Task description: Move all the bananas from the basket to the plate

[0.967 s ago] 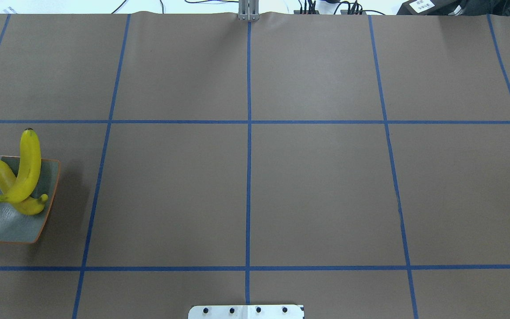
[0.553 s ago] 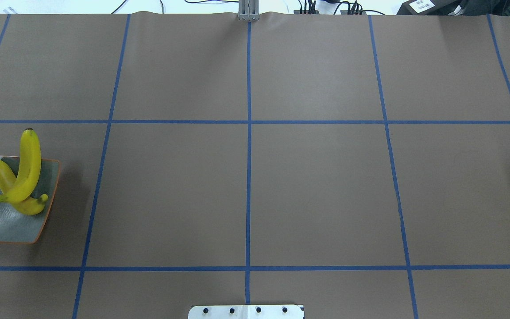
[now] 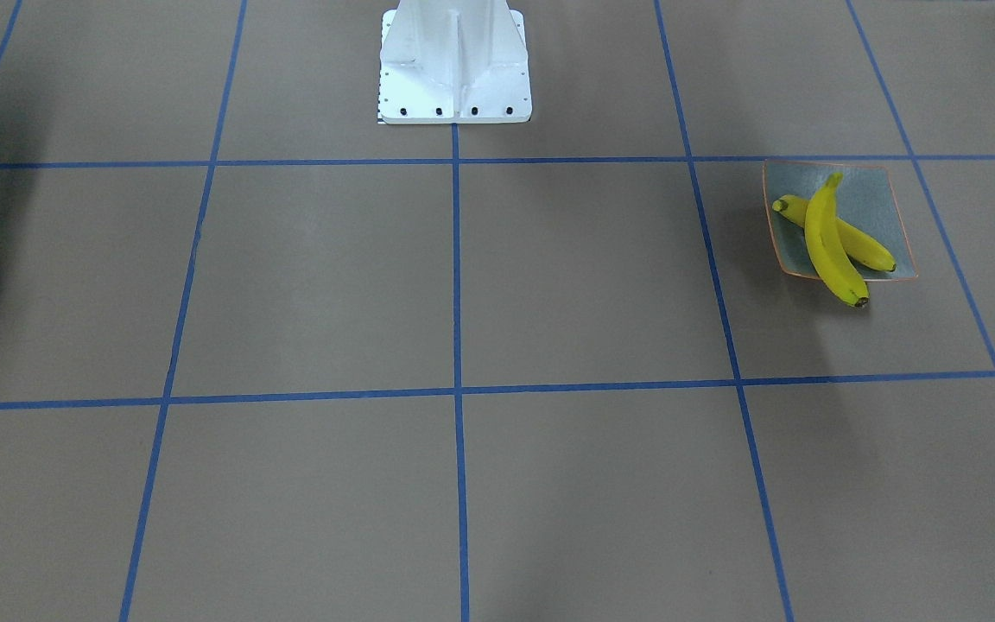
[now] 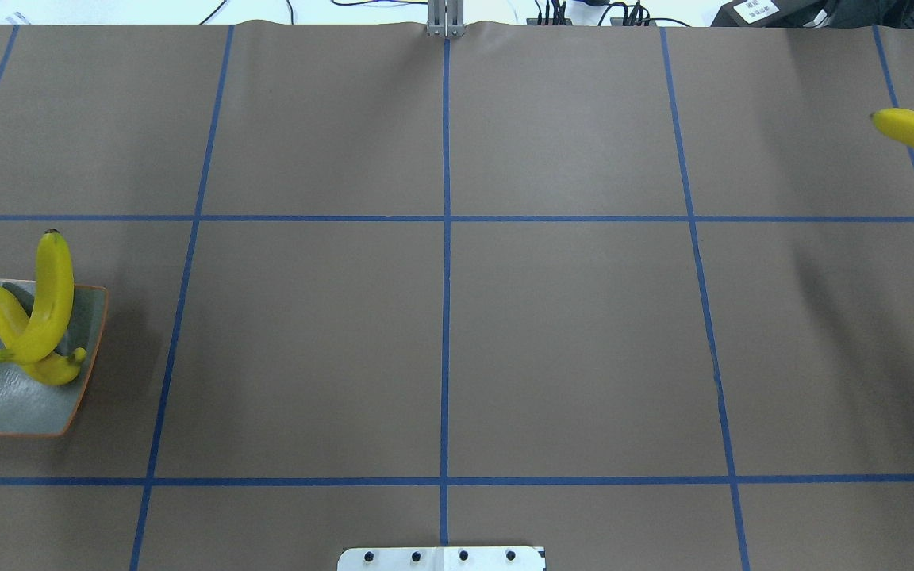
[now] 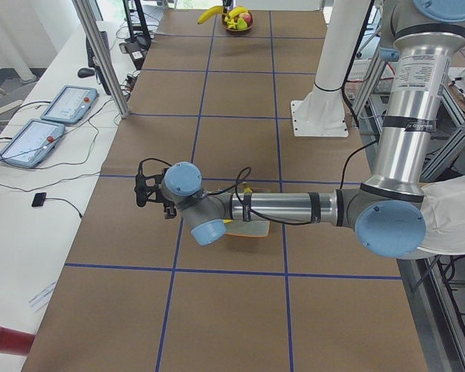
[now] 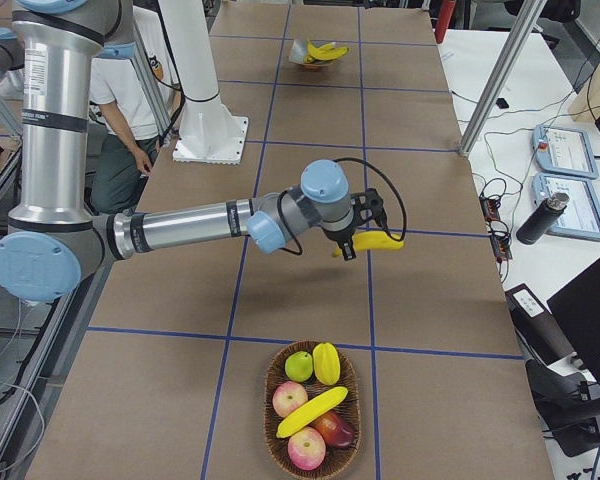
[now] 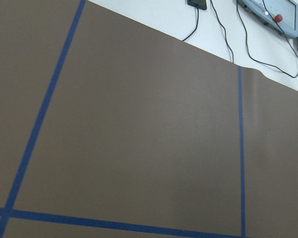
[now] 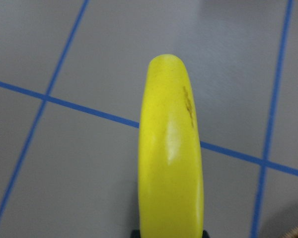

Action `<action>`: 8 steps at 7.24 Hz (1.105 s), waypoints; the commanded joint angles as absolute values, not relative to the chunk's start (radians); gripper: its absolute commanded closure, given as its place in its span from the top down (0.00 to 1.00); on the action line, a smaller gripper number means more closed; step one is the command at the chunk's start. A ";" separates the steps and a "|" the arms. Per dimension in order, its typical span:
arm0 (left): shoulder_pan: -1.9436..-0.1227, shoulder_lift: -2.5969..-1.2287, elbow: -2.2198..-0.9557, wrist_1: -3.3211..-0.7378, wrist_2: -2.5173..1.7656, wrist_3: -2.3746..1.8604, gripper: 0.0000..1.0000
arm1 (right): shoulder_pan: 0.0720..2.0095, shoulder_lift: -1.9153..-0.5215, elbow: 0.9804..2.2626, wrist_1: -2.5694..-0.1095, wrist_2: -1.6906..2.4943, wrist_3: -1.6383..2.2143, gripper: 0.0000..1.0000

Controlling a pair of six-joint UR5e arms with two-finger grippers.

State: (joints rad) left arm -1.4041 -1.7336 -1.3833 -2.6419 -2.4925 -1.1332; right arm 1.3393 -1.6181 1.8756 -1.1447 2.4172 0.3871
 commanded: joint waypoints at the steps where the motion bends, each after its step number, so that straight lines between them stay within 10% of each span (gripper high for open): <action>1: -1.371 -1.807 -1.388 -2.640 -2.514 -1.178 1.00 | 1.138 -1.394 1.893 -1.146 2.369 0.752 0.00; 8: -0.995 -2.115 -1.524 -2.573 -2.343 -1.878 1.00 | 0.714 -1.025 1.885 -1.167 2.094 1.123 0.00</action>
State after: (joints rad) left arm -1.0760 -2.0691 -1.4867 -2.6148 -2.3951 -1.7849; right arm 0.7436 -1.0598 1.8873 -1.1660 2.1098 1.1164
